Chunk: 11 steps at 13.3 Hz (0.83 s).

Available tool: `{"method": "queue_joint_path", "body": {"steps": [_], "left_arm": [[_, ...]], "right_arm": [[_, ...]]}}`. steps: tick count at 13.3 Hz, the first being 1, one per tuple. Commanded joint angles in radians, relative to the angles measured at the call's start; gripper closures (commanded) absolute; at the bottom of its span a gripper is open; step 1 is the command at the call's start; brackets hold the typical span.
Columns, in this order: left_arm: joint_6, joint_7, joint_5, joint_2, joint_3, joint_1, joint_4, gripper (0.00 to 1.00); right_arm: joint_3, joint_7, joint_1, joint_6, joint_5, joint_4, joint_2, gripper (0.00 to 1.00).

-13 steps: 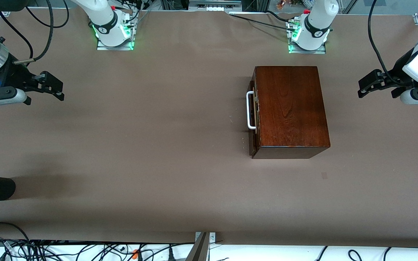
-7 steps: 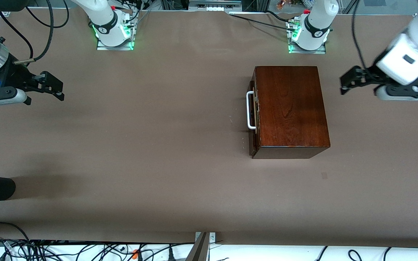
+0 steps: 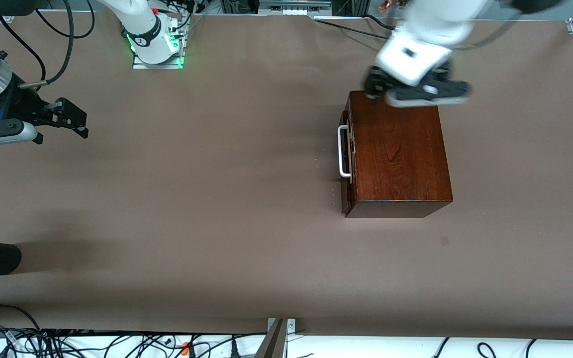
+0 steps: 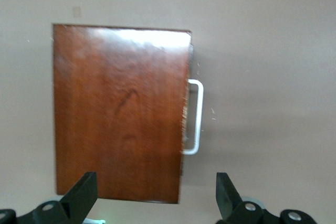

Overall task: Open drawer, take yellow block, close drawer
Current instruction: 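Reach the left gripper to the white drawer handle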

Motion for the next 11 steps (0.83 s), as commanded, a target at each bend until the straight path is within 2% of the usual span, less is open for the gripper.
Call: {"method": "queue_joint_path", "body": {"steps": [1, 3, 7, 11], "left_arm": [[0.033, -0.180, 0.085, 0.089, 0.002, -0.129, 0.035, 0.00], [0.089, -0.269, 0.169, 0.178, 0.004, -0.207, 0.032, 0.00], [0.212, -0.309, 0.225, 0.300, 0.008, -0.217, -0.017, 0.00], [0.315, -0.314, 0.286, 0.325, 0.010, -0.205, -0.150, 0.00]], "right_arm": [[0.000, 0.005, 0.004, 0.002, -0.017, 0.000, -0.005, 0.00], [0.000, 0.004, 0.004, 0.002, -0.017, 0.000, -0.005, 0.00], [0.002, 0.005, 0.004, 0.002, -0.017, 0.000, -0.005, 0.00], [0.000, 0.005, 0.002, 0.002, -0.017, 0.000, -0.003, 0.00]]}}
